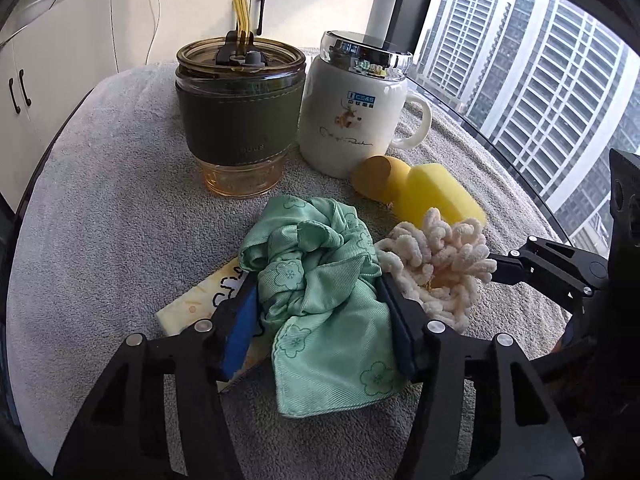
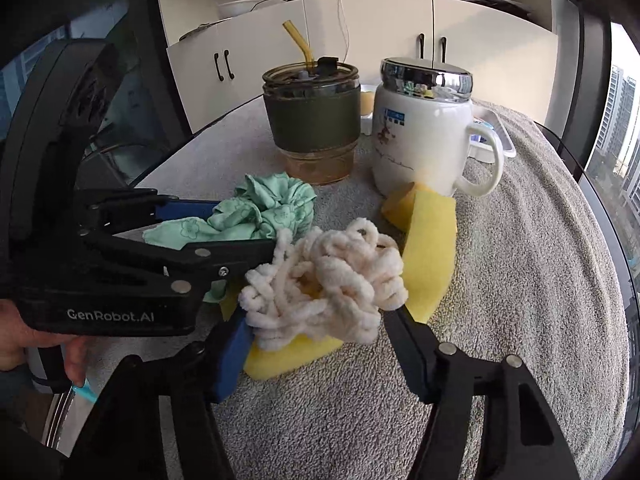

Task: Organize soft objects
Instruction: 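Close left gripper on green cloth scrunchie while right gripper grasps cream yarn scrunchie, then lift and carry green scrunchie with left gripper while right carries yarn scrunchie to tray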

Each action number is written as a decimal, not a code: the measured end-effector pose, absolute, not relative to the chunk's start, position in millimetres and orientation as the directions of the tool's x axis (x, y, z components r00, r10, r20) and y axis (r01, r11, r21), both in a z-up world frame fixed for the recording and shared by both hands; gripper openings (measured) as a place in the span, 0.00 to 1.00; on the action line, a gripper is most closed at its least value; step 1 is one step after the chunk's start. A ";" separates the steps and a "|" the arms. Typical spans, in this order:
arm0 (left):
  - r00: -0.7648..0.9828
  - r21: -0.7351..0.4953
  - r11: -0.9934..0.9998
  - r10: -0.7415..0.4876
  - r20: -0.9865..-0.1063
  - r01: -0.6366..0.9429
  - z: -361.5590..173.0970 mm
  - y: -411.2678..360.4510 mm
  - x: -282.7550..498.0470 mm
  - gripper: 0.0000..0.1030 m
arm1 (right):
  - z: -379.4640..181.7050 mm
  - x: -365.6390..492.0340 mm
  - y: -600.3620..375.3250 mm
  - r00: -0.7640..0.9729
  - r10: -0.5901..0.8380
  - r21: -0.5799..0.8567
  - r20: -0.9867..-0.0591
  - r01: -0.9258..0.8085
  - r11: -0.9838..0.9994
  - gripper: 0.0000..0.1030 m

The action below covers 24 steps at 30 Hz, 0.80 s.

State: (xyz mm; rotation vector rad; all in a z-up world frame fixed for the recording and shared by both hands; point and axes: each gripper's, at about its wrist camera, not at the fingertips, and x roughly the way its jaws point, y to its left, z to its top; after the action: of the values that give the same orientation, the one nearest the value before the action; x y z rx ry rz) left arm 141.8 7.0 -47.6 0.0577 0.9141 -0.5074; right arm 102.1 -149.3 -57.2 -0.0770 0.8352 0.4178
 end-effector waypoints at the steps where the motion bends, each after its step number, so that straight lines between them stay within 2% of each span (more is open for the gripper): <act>1: 0.501 -0.161 0.880 -0.395 -0.770 0.446 -47.6 6.6 141.2 0.51 | -57.0 102.8 -149.5 0.593 0.336 0.103 -0.732 -0.391 0.915 0.58; 7: 0.501 -0.192 0.875 -0.419 -0.757 0.444 -45.2 12.8 135.4 0.45 | -55.4 101.8 -146.7 0.588 0.364 0.119 -0.722 -0.414 0.903 0.35; 8: 0.502 -0.194 0.874 -0.423 -0.755 0.445 -45.5 12.8 134.1 0.44 | -54.7 101.2 -146.7 0.590 0.369 0.119 -0.718 -0.418 0.901 0.27; 11: 0.509 -0.195 0.872 -0.429 -0.747 0.450 -43.3 14.0 130.2 0.40 | -53.6 100.1 -148.3 0.595 0.375 0.123 -0.710 -0.419 0.899 0.21; 24: 0.538 -0.195 0.869 -0.443 -0.718 0.455 -35.6 17.9 119.2 0.37 | -37.2 87.4 -161.8 0.630 0.387 0.115 -0.673 -0.428 0.896 0.17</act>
State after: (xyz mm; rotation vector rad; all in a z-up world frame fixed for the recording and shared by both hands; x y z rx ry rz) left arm 119.2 17.9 -35.6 0.0160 0.8490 -0.5342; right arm 87.4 -161.8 -37.2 -0.0577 0.7573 0.4672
